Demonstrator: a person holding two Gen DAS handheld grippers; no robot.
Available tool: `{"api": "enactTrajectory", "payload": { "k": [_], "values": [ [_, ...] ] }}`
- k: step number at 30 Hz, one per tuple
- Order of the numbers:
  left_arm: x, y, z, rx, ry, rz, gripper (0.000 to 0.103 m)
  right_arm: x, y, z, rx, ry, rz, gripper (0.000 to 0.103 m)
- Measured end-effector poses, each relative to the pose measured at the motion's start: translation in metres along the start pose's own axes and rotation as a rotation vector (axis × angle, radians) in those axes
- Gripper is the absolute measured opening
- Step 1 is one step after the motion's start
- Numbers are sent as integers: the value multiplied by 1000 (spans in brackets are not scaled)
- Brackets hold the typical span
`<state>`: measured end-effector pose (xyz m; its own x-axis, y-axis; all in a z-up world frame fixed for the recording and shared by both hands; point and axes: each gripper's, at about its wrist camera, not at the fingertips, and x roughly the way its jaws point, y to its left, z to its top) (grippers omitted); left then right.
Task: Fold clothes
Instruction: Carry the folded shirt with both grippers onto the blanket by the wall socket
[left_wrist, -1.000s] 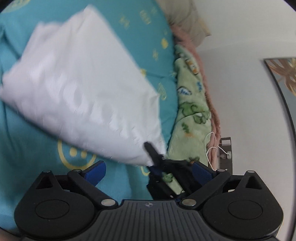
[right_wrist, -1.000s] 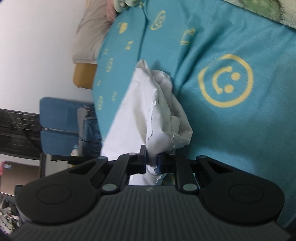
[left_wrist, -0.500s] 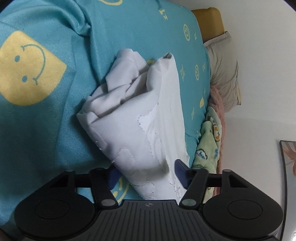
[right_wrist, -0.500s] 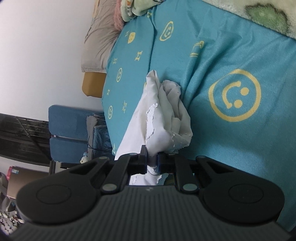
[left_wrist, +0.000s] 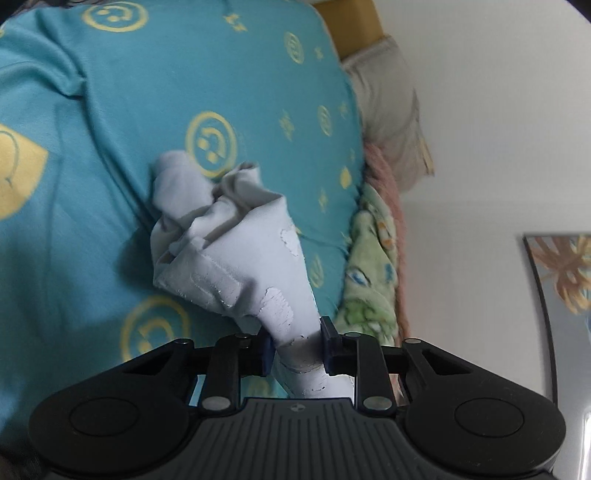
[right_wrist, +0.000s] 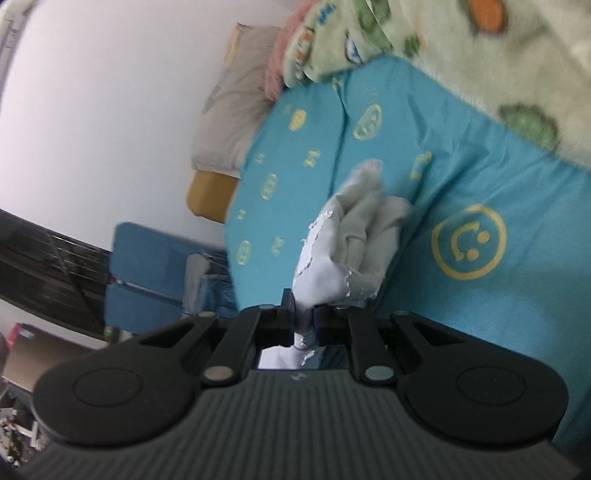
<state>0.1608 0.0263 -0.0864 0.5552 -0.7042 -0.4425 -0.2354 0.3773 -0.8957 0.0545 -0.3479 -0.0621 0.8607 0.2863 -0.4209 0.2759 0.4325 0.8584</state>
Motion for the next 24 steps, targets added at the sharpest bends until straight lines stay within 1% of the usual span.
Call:
{"api": "enactTrajectory", "payload": {
  "k": [2, 8, 11, 15, 16, 18, 20, 22, 24],
  "values": [
    [5, -25, -12, 47, 35, -17, 26, -30, 3, 9, -11, -25, 9, 12],
    [76, -119, -56, 175, 140, -33, 26, -99, -3, 59, -15, -119, -27, 12],
    [112, -166, -78, 239, 192, -40, 26, -118, -7, 100, -19, -162, -68, 12],
    [159, -228, -108, 324, 262, -51, 25, -136, -5, 177, -45, -258, -136, 12],
    [170, -247, -119, 348, 272, -68, 25, -143, -1, 198, -61, -291, -143, 12],
    [188, -286, -149, 391, 287, -159, 25, -164, 15, 232, -133, -395, -123, 12],
    [201, -316, -178, 426, 305, -253, 25, -188, 32, 256, -206, -508, -102, 12],
    [201, -324, -201, 457, 309, -322, 25, -209, 46, 274, -278, -603, -93, 12],
    [220, -331, -218, 499, 294, -362, 25, -221, 46, 282, -336, -661, -113, 12]
  ]
}}
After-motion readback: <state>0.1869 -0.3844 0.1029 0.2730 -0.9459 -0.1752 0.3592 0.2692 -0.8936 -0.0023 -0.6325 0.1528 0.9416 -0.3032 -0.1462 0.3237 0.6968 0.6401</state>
